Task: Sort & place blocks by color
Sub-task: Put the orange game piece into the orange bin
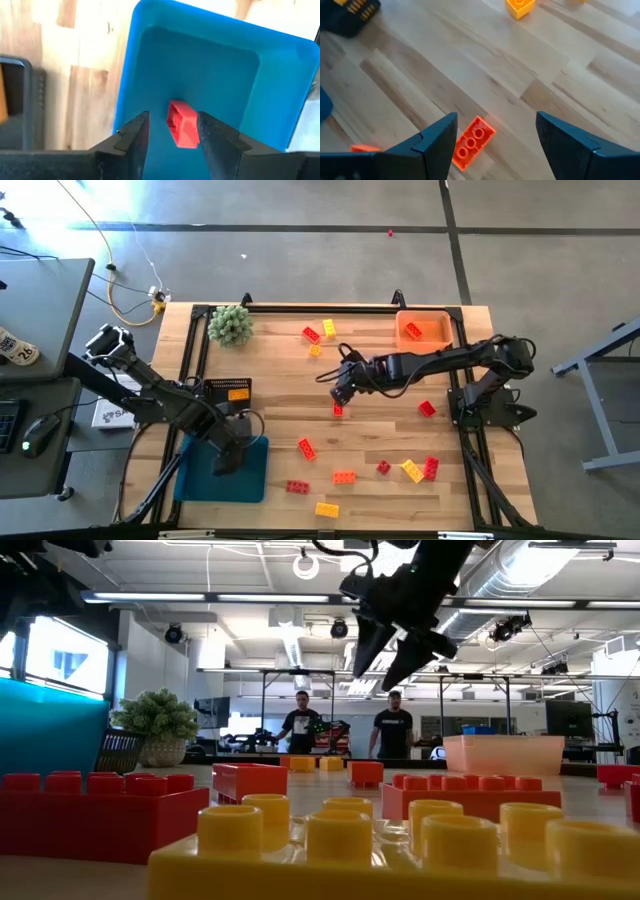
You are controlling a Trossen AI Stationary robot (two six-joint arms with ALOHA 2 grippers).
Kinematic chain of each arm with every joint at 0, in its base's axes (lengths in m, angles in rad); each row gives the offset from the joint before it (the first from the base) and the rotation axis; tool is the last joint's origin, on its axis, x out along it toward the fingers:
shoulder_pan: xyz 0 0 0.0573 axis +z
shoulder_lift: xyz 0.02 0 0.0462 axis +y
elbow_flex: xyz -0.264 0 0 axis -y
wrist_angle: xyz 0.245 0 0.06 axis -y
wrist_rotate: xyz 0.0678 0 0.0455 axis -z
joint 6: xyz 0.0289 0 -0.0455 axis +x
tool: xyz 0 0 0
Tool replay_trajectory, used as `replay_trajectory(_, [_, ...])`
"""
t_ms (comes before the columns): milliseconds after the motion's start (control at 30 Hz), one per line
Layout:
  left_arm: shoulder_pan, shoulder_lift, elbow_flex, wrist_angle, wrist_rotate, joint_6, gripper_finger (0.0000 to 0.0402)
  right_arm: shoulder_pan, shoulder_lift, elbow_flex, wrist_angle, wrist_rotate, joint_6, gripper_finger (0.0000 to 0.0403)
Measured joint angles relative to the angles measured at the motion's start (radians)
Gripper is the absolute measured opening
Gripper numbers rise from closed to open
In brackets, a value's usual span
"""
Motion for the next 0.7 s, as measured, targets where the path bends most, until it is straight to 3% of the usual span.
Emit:
replay_trajectory(400, [0.148, 0.000, 0.000, 0.020, -0.194, 0.238, 0.0154, 0.001, 0.052, -0.041, 0.121, -0.031, 0.106, 0.0256])
replay_trajectory(700, [0.227, 0.000, 0.043, 0.039, -0.208, 0.328, 0.0154, 0.000, 0.155, -0.041, 0.141, -0.080, 0.155, 0.0256])
